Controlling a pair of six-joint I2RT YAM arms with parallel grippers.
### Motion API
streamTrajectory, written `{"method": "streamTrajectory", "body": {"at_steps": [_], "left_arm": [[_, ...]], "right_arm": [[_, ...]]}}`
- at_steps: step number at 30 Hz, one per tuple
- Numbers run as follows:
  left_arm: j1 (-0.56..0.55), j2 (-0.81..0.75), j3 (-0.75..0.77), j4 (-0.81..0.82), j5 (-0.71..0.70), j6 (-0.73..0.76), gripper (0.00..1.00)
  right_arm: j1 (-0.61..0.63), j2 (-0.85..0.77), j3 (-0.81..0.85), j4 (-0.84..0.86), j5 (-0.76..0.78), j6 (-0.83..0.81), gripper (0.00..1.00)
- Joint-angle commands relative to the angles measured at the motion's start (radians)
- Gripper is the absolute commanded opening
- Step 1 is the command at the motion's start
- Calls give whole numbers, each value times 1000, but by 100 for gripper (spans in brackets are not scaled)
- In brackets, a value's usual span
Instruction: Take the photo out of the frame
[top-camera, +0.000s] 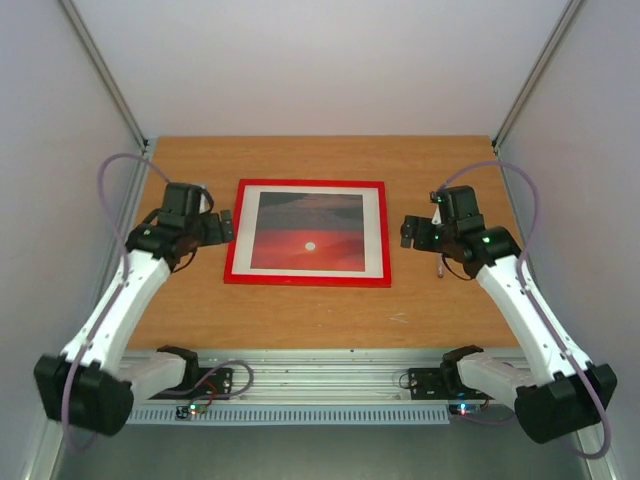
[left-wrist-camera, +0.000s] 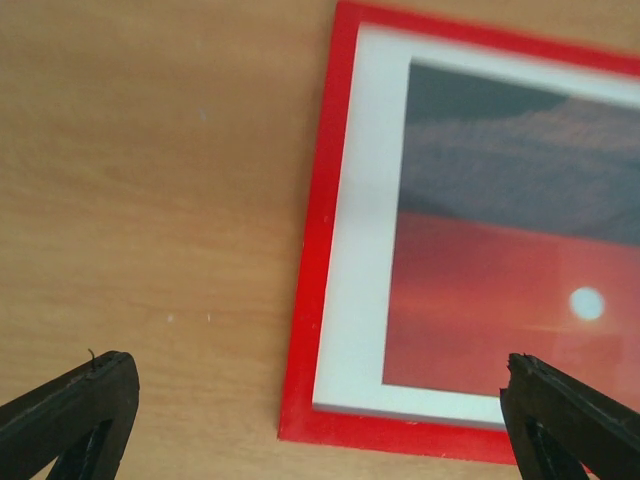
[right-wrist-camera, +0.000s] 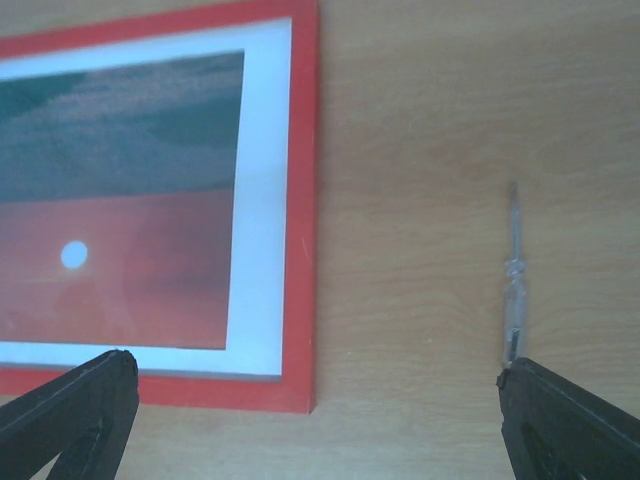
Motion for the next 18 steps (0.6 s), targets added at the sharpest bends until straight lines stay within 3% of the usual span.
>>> {"method": "streamTrajectory", "body": {"at_steps": [1,9,18], "left_arm": [[6,128,-3,-23,21,-59,99],[28,353,28,-31,180,-30,99],[54,446,25,-18,173,-24,99]], "right_arm": [[5,101,5,-7,-97,11,99],[14,253,-9,55,-110,-14,98],[14,399,-59,161,-168,8,99]]}}
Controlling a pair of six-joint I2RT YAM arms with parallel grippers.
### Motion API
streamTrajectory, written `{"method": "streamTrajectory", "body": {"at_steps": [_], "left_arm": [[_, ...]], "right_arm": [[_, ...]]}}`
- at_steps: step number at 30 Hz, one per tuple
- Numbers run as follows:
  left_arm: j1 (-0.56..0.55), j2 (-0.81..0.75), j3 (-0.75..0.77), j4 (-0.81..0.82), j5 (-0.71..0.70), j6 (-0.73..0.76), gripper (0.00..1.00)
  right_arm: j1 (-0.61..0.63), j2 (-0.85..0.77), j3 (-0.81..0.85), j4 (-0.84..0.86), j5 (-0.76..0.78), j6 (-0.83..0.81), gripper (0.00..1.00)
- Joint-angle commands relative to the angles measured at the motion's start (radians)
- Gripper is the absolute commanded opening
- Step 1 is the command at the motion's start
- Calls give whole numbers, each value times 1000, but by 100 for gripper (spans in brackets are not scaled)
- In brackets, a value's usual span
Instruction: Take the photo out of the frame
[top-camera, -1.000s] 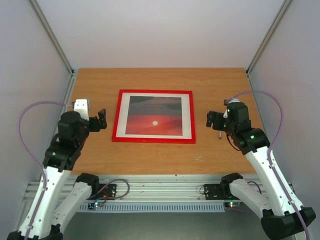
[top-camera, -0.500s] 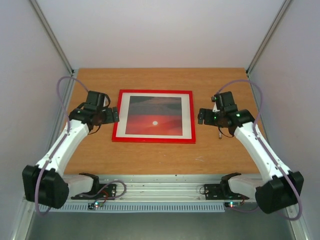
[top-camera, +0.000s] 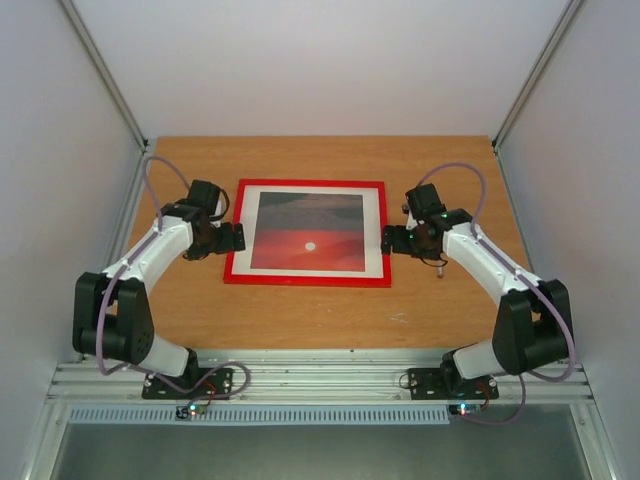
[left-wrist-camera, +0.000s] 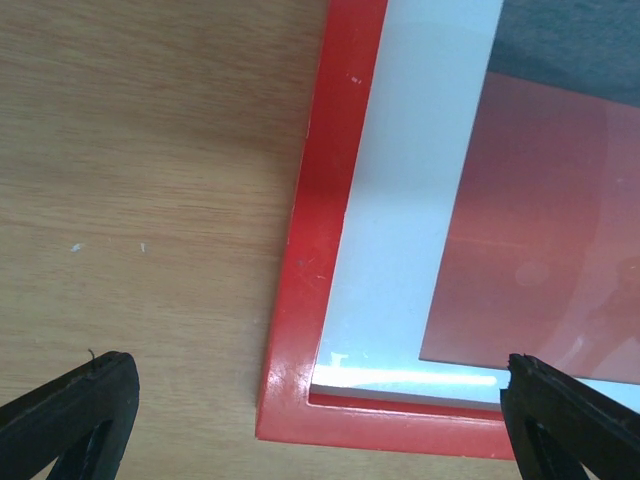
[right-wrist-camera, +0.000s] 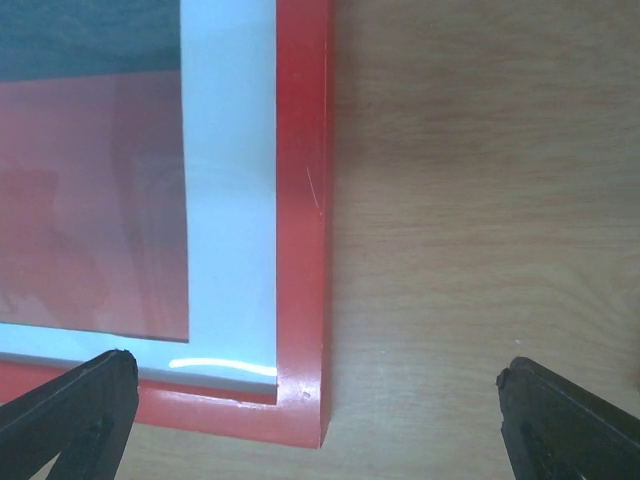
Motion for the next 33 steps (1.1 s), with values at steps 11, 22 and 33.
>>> {"method": "streamTrajectory", "body": {"at_steps": [11,22,33], "left_arm": [[9,144,-59,158,68,-29,99],[56,172,-98,243,151,-28,81],[56,176,-114,250,144,-18,48]], "right_arm": [[7,178,-28,145,-63,44,87],[7,273,-39,231,-91,48,49],[7,298,-43,239,-88,44,45]]}}
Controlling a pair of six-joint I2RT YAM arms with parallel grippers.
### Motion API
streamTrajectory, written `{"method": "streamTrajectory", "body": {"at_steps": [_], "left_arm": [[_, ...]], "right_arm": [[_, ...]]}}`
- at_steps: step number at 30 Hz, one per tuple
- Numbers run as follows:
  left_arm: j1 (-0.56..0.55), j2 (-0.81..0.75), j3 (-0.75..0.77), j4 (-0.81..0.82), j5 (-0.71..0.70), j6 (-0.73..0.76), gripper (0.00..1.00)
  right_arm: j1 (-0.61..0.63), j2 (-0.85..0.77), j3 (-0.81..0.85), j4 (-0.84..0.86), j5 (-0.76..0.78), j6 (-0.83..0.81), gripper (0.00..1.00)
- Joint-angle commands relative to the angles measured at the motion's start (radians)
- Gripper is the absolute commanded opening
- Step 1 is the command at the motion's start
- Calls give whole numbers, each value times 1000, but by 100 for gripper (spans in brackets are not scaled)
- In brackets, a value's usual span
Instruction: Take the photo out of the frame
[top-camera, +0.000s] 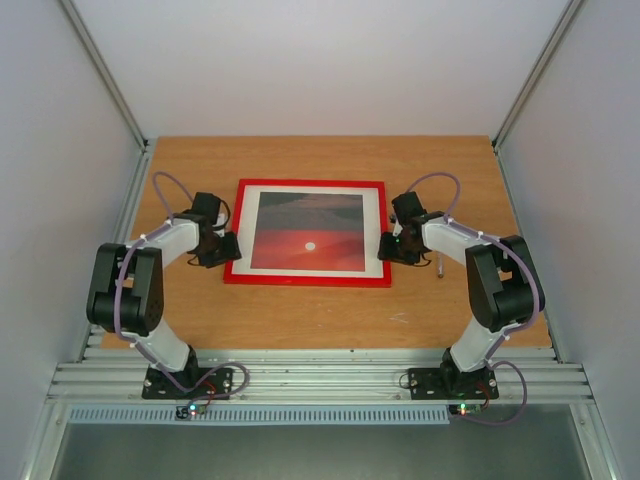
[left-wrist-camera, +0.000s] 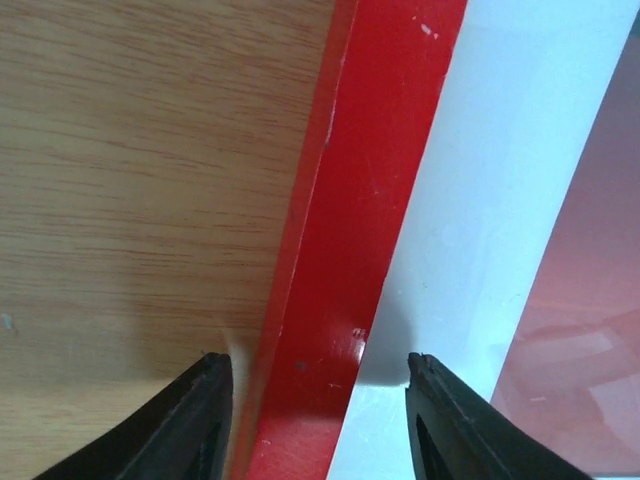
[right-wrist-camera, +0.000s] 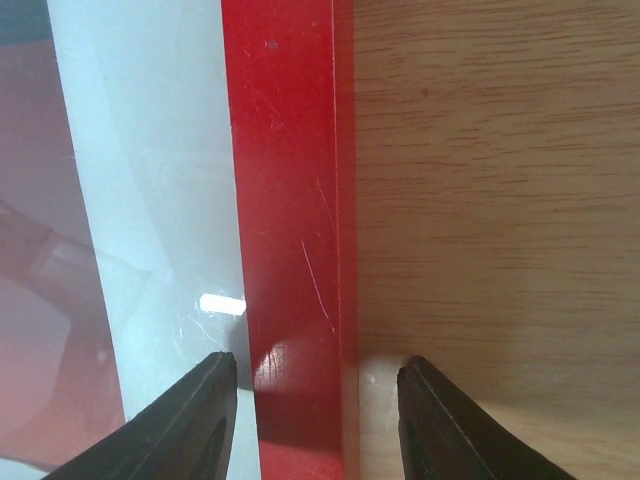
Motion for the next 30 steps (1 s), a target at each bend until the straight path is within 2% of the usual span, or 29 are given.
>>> {"method": "streamTrajectory", "body": {"at_steps": [1,10,13,17,21,24,27,30], "left_arm": [[2,-15,-12,34,21,0,43],[-21,-30,-41,49,46,-3,20],[-42,-35,-54,46,31,-8,18],[-79,-58,-39,-9,-38,-7,16],[-104,-95,-5,-65,-64,-13,11],[-116,-126,19,-105,-81,-14,8],[-120,-169,31,-131,-77,-10,6],[-124,-208,48,-164,-77,-6,5]], "right_arm": [[7,-1,-6,18,1,-2,46],[82,-108,5,-58,128,-26,55],[141,-164,11,-76,162,-60,56],[298,-215,22,-55,185,-171,72],[438,-217,25,4,239,-271,81],[563,-188,37,44,318,-376,86],[648,-168,16,124,320,-470,86],[743,-159,-10,213,397,-557,87]]}}
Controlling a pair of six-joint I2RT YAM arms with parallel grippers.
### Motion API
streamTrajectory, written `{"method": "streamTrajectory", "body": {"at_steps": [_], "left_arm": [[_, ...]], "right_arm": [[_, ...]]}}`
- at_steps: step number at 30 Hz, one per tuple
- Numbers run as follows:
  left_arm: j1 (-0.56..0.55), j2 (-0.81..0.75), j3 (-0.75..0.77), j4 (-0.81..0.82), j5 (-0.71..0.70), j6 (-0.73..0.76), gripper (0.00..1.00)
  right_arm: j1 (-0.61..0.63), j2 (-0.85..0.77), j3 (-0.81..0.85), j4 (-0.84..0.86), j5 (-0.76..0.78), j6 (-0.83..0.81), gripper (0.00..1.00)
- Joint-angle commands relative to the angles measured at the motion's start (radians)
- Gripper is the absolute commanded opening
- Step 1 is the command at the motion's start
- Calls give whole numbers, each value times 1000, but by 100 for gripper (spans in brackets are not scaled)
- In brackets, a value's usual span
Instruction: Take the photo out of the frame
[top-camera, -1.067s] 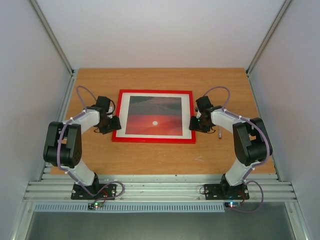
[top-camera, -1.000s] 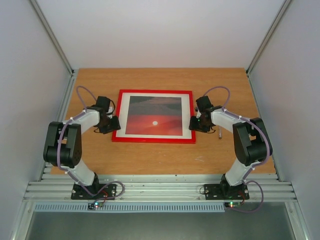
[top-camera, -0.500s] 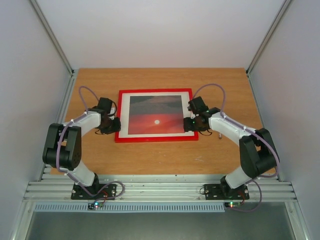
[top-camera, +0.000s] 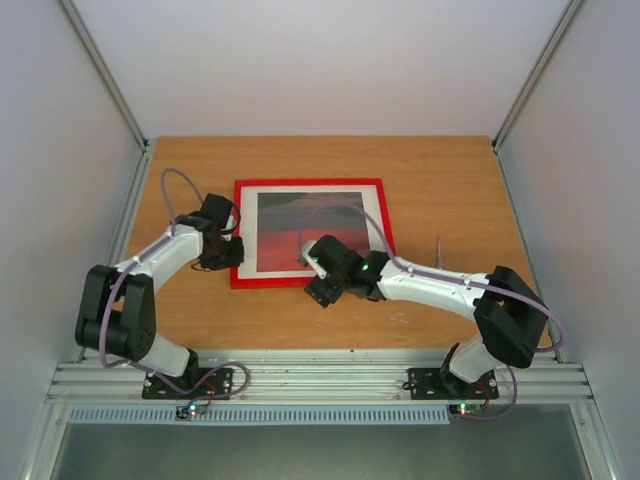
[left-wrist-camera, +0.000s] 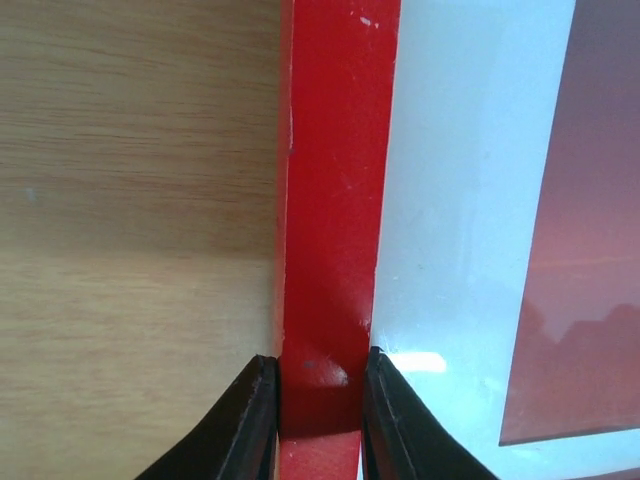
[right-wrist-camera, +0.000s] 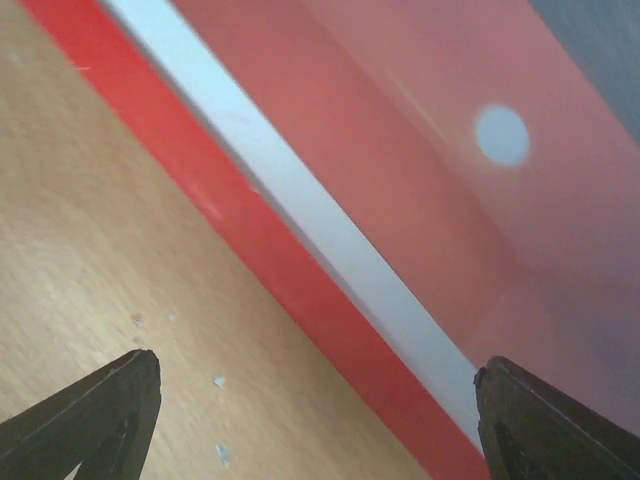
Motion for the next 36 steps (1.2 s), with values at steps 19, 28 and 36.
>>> {"method": "streamTrajectory", "body": {"at_steps": [19,28,36], "left_arm": [[-24,-220,104,-137,49,3,5],[-32,-260,86,-134,88,-12,5],[-32,-349,73,-122,72,-49,5]], "right_arm": [[351,351,5,749,709,-606,84],[351,565,-27,1371,844,-1068,75],[351,635,-8,1815,892,-1408,48]]}}
